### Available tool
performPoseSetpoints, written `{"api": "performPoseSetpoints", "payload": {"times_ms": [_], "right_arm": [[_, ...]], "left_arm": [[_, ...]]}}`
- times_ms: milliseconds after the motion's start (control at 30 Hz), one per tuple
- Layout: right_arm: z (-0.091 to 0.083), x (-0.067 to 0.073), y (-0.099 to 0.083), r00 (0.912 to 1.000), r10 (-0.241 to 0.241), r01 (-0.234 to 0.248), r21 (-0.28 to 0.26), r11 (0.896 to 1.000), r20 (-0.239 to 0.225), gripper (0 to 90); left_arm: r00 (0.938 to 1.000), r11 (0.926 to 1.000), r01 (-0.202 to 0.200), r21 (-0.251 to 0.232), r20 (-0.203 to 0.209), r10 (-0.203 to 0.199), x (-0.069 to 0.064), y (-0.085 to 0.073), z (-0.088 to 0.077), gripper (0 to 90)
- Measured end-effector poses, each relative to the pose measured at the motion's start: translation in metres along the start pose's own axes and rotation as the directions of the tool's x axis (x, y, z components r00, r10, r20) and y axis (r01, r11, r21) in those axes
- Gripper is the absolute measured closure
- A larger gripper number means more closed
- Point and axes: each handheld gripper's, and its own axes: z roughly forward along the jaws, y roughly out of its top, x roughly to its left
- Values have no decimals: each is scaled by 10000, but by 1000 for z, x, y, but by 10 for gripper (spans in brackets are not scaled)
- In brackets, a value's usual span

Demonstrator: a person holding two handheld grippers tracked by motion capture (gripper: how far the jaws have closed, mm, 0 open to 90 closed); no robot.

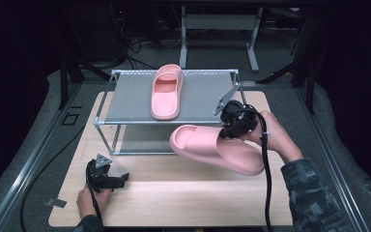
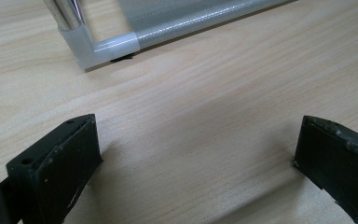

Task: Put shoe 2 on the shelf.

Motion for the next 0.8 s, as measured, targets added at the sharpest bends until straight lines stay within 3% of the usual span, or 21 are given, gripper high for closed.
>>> {"api": "performPoseSetpoints", "payload": {"times_ms": [367,800], "right_arm": [[-29,-24,17,9957,732,-722,-197,9972,569,825],[-29,-45,24,9792,1747,-1741,-147,9846,1036,826]], "left_arm": [[10000,10000,66,-8,-14,-66,0,0,0,0],[10000,10000,42,27,-1,-42,0,0,0,0]]}}
